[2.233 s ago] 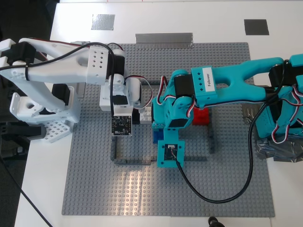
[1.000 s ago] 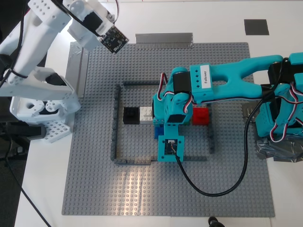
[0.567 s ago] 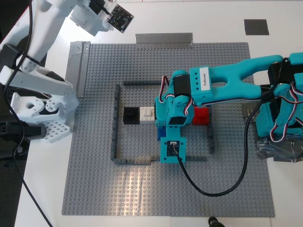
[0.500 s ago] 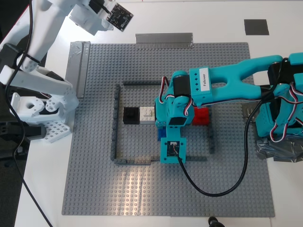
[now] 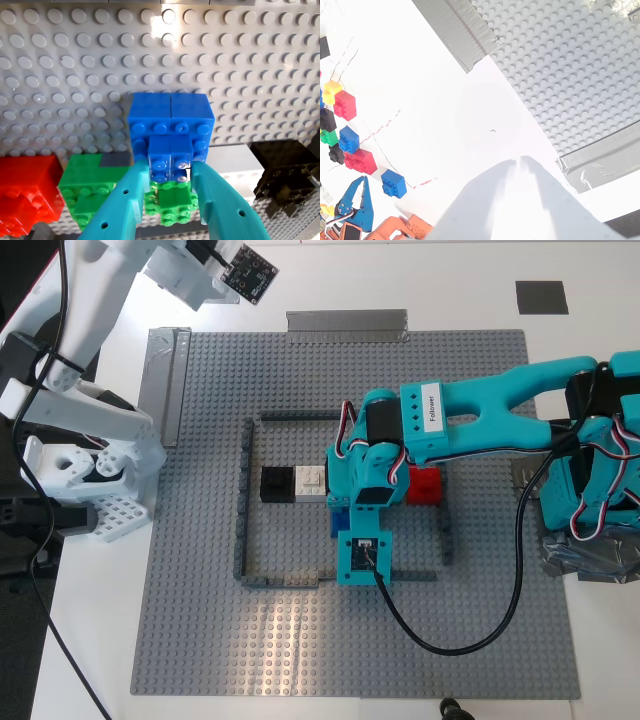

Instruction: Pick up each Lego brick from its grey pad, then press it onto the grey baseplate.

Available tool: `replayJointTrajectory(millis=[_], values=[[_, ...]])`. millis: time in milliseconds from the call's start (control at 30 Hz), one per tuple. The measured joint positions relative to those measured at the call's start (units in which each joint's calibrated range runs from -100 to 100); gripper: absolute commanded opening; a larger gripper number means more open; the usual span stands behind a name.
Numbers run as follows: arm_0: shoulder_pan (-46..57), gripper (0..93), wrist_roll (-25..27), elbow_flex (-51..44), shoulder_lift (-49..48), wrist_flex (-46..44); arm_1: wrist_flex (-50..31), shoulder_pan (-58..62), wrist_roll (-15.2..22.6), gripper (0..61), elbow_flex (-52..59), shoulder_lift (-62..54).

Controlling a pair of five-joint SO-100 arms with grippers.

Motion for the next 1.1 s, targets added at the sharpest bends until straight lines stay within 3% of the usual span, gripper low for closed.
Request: replayJointTrajectory(millis=[433,767,1100], values=[[0.00,0.0,0.00,0.00,0.00,-1.04,-0.32,0.09,-1.32,0.2,-1.74,2.94],[0.89,0.0,0.63,0.00,0.00,-1.30,7.08,1.73,-1.66,0.2,-15.38,14.25],[0.89,0.0,0.63,0.00,0.00,-1.30,8.61,2.18,-1.08,0.2,-17.50,16.84]])
